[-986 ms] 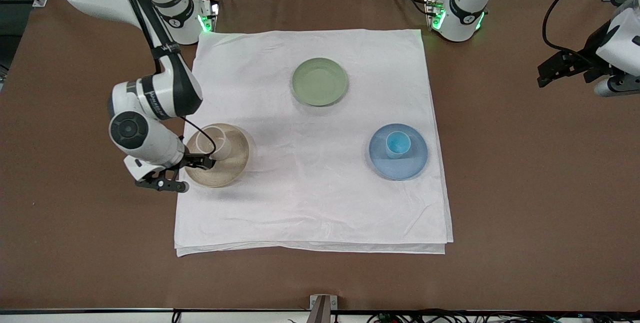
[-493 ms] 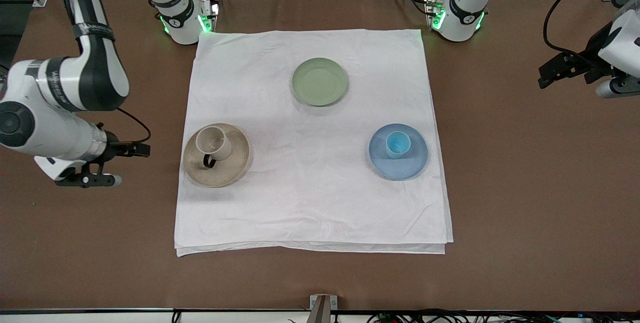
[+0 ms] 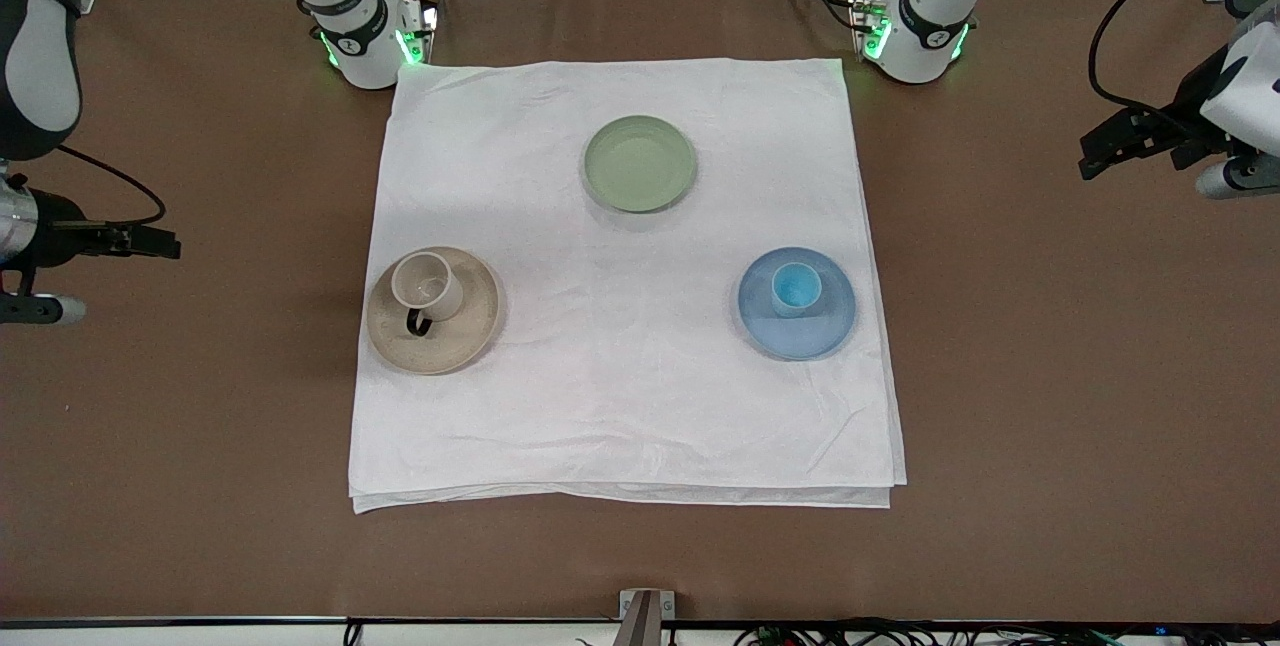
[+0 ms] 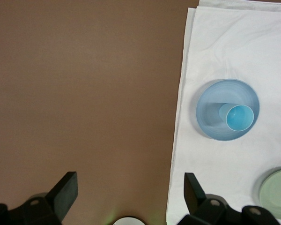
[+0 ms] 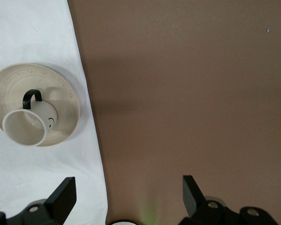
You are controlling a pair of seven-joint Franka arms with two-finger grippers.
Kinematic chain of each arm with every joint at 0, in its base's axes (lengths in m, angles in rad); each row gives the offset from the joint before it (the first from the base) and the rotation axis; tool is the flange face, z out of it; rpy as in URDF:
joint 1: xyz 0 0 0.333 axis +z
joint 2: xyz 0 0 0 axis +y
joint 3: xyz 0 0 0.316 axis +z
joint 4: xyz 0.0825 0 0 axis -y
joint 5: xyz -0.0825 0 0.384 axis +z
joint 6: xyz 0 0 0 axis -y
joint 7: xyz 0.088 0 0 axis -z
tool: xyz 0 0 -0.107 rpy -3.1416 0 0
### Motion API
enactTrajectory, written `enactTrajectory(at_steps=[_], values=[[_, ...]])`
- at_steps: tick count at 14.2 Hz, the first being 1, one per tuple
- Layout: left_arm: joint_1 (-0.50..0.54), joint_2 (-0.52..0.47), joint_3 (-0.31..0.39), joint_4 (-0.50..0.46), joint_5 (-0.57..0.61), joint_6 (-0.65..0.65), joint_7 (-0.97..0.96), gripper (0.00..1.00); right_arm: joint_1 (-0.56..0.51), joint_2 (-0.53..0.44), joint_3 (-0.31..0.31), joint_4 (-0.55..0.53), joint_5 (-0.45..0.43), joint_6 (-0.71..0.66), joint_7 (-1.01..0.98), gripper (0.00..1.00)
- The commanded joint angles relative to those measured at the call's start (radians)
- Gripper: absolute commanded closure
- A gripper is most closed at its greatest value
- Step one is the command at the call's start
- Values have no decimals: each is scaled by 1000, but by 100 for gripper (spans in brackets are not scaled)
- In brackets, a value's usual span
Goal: Place blue cup in blue plate and white mug in gray plate
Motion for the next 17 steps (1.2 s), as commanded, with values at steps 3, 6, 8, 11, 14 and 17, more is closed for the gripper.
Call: enactTrajectory(at_steps=[3, 6, 8, 11, 14, 17], values=[[-2, -2, 6, -1, -15, 10, 18, 0, -14, 17, 18, 96, -2, -91, 2, 0], [-1, -5, 6, 1, -17, 10, 18, 0, 0, 15, 22, 93, 61, -74, 5, 0], [1, -7, 6, 1, -17, 8, 21, 0, 0, -1, 24, 84, 64, -73, 5, 0], [1, -4, 8, 10, -17, 10, 26, 0, -6, -66, 21, 23, 76, -53, 5, 0], [1, -2, 8, 10, -17, 10, 26, 0, 1, -161, 13, -96, 78, -7, 5, 0], [1, -2, 8, 11, -17, 8, 27, 0, 23, -240, -8, -192, 78, 48, 5, 0]])
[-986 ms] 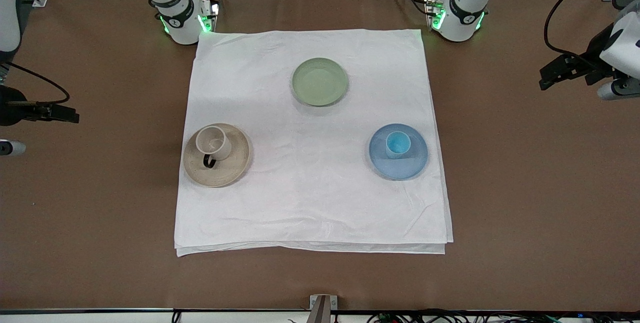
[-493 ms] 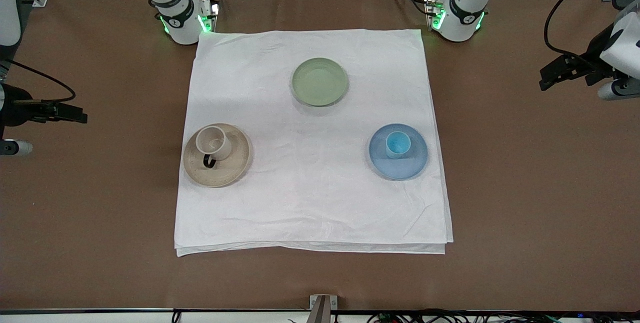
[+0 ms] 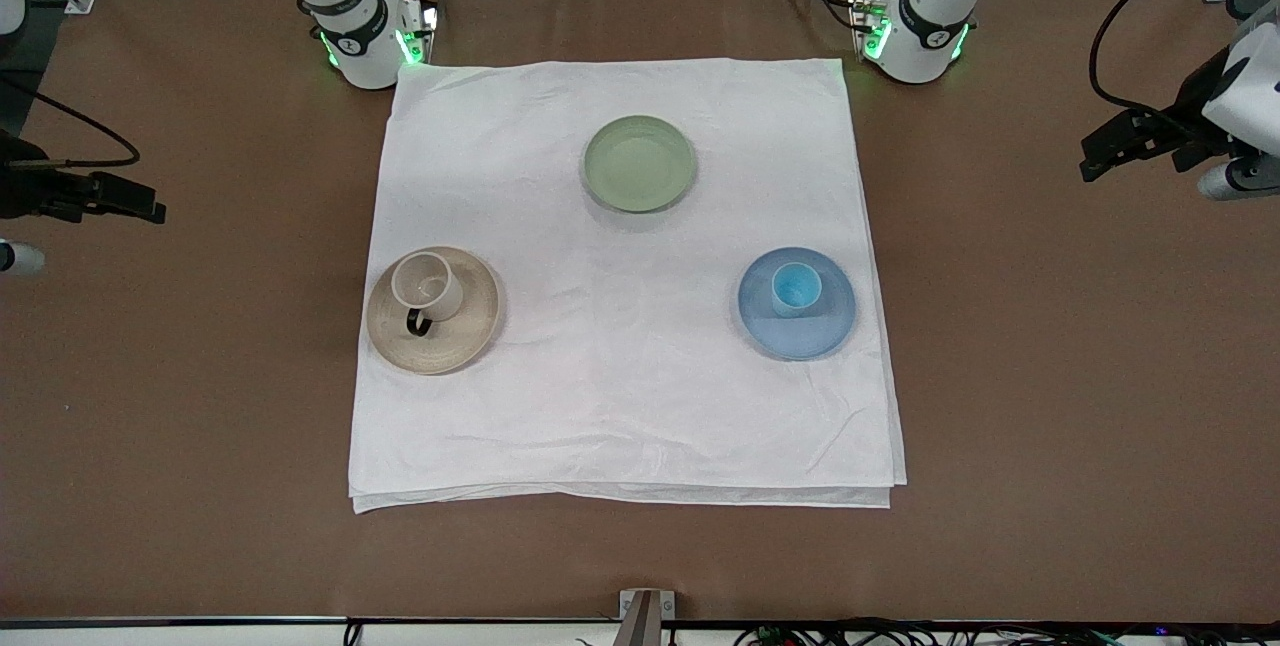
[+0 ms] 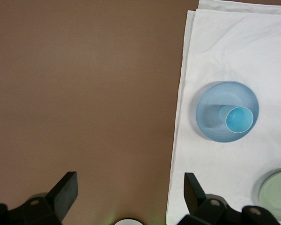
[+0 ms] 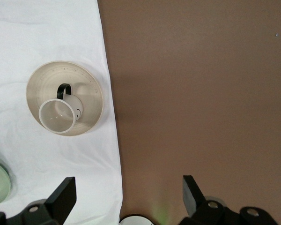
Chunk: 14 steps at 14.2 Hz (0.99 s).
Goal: Place blue cup in blue plate and white mug in gray plate
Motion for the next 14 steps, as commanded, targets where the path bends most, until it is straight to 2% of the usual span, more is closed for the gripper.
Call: enactTrajectory(at_steps=[1, 7, 14], values=[[1, -3, 7, 9, -15, 3, 30, 0, 25, -113, -38, -131, 15, 54, 4, 0], [-2, -2, 6, 23, -13, 0, 32, 0, 22, -196, -47, -130, 15, 6, -8, 0], [-1, -2, 6, 26, -15, 0, 32, 0, 22, -195, -41, -122, 1, 30, -29, 0]])
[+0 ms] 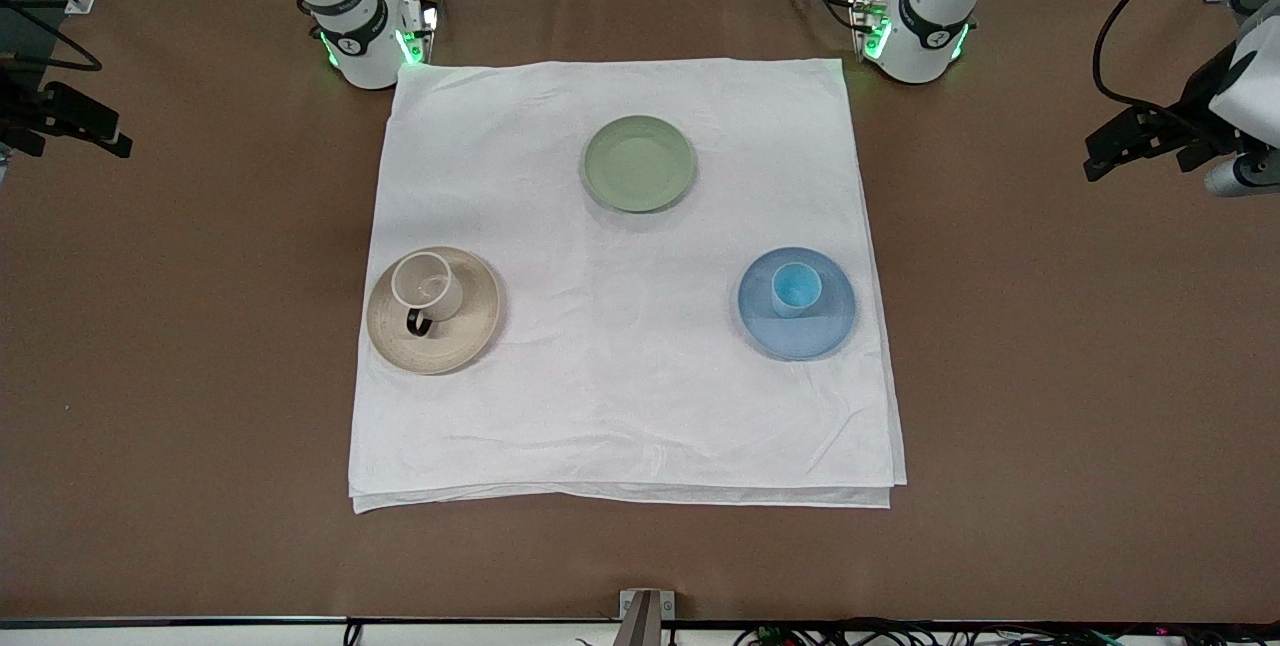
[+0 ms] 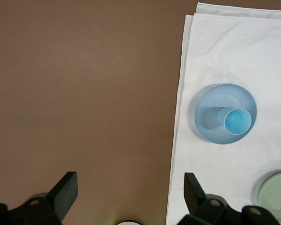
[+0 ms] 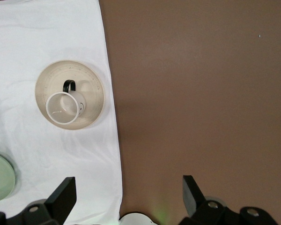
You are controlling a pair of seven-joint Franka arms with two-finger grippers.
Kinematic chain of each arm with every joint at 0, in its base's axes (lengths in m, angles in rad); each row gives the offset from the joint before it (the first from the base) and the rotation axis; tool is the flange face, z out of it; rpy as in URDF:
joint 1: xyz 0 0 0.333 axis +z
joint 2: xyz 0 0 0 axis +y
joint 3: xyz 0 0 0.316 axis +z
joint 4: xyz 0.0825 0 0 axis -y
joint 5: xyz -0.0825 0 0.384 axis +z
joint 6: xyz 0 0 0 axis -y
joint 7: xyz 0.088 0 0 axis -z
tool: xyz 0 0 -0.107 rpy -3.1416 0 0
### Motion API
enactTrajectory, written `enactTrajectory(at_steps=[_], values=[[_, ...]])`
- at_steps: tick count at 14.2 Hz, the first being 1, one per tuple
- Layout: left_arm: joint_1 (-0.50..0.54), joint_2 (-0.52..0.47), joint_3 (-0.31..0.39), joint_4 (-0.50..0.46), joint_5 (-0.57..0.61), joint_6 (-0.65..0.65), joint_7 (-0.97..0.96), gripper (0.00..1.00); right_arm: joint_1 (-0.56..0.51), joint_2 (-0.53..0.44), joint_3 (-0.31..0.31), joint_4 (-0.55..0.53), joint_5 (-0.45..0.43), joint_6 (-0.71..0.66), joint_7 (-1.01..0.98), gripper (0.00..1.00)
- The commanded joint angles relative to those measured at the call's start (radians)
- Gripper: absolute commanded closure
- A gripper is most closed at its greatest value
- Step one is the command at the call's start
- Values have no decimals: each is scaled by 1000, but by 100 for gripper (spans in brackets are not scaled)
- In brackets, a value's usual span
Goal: Place blue cup in blue plate and white mug in gray plate
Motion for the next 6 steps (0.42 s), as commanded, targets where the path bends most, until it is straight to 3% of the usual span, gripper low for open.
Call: enactTrajectory(at_steps=[1, 6], values=[[0, -2, 5, 13, -14, -3, 27, 0, 6, -16, -5, -24, -9, 37, -27, 0], [0, -6, 5, 12, -15, -3, 27, 0, 7, -16, -5, -25, -44, 40, -103, 0]])
